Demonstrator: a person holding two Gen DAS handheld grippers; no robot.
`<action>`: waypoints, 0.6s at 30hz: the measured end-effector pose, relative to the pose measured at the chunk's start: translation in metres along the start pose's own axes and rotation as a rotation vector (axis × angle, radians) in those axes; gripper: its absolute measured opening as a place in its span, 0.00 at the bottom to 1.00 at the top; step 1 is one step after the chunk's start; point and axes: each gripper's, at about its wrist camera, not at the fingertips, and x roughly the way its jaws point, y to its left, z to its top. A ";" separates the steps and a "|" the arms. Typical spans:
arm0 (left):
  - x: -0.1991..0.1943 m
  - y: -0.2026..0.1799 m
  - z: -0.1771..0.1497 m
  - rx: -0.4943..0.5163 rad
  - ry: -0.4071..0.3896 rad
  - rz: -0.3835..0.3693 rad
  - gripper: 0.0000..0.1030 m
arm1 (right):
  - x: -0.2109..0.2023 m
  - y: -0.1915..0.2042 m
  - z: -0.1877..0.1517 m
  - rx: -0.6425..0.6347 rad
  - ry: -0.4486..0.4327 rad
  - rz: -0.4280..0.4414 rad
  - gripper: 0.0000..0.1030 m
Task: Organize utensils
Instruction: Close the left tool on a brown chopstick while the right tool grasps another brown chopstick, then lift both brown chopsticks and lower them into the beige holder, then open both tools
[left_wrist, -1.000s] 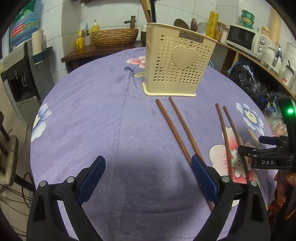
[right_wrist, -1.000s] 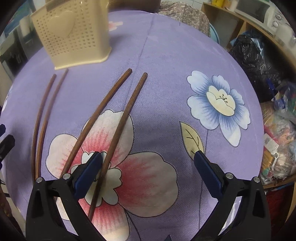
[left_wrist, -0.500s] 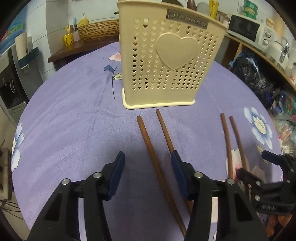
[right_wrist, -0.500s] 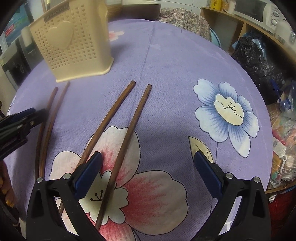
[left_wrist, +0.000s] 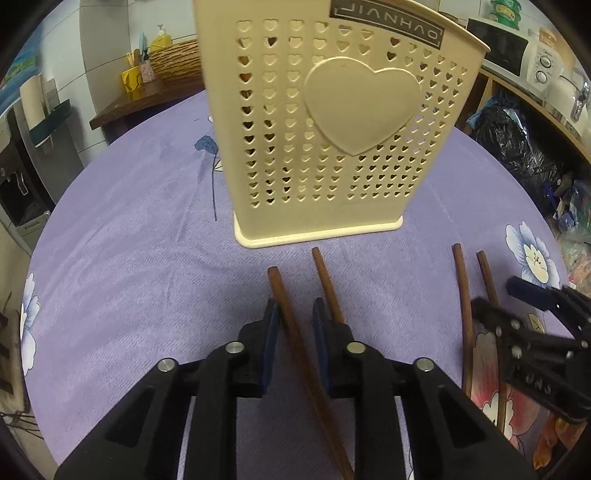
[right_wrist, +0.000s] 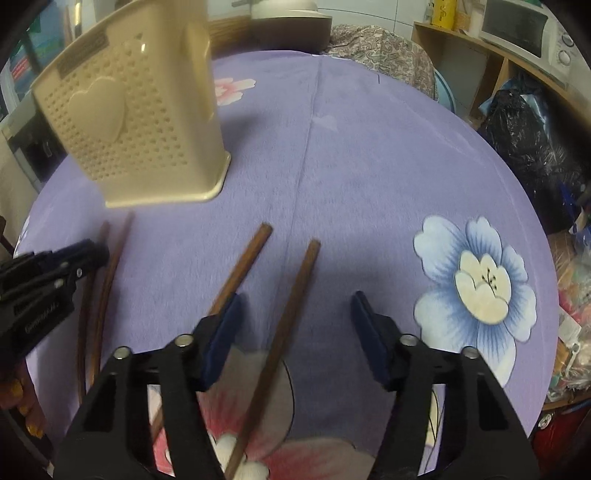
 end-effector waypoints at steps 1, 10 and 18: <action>0.001 0.000 0.001 -0.003 -0.001 -0.003 0.13 | 0.002 0.000 0.003 0.005 -0.002 0.001 0.44; 0.006 0.001 0.008 -0.012 0.001 -0.027 0.10 | 0.008 0.005 0.017 -0.002 -0.012 0.009 0.11; 0.004 0.002 0.006 -0.014 -0.005 -0.039 0.10 | 0.006 -0.001 0.014 0.025 -0.019 0.086 0.10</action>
